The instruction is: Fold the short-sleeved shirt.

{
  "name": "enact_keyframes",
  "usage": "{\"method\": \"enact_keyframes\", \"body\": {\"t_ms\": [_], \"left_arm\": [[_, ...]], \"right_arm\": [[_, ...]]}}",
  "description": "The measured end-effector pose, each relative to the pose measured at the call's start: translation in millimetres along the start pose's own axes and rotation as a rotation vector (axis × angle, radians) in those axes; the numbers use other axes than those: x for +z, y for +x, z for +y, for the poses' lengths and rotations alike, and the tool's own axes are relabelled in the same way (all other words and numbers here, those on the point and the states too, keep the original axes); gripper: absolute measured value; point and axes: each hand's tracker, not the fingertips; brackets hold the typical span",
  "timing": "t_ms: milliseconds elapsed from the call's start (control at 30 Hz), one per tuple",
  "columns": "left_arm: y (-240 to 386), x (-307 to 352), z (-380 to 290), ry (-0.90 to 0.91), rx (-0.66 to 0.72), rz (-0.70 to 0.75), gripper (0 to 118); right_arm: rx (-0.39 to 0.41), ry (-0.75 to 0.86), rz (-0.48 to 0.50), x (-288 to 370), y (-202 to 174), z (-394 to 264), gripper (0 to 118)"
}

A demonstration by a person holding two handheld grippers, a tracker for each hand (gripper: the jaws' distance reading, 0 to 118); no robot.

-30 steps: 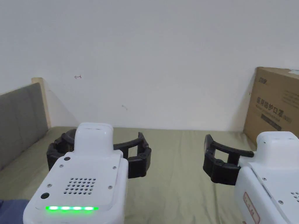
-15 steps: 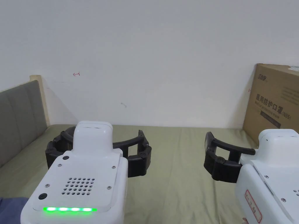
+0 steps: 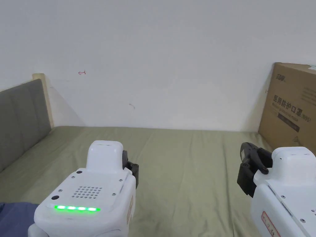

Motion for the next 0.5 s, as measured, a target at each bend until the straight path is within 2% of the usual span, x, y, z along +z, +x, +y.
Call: {"method": "enact_keyframes", "body": {"t_ms": [133, 167, 200, 300, 367, 500], "left_arm": [[-18.0, 1.6, -6.3, -0.028, 0.012, 0.01, 0], [-26.7, 5.1, -9.6, -0.035, 0.014, 0.019, 0], [-39.3, 9.9, -11.5, -0.046, 0.008, 0.054, 0], [-91.7, 32.5, -20.1, -0.048, -0.042, 0.209, 0], [-132.9, 55.0, -23.2, -0.047, -0.033, 0.339, 0], [-202.5, 106.4, -32.0, -0.024, 0.023, 0.569, 0]], "right_arm": [[-0.033, -0.035, -0.022, -11.5, 1.7, -9.6, 2], [0.011, -0.034, -0.05, -15.7, -6.8, -14.1, 2], [0.022, -0.039, -0.029, -20.9, -16.5, -16.0, 2], [-0.052, -0.103, 0.144, -42.0, -59.2, -17.8, 2], [-0.071, -0.129, 0.255, -53.4, -99.8, -18.8, 2], [-0.031, -0.173, 0.404, -61.2, -188.3, -20.5, 2]]}}
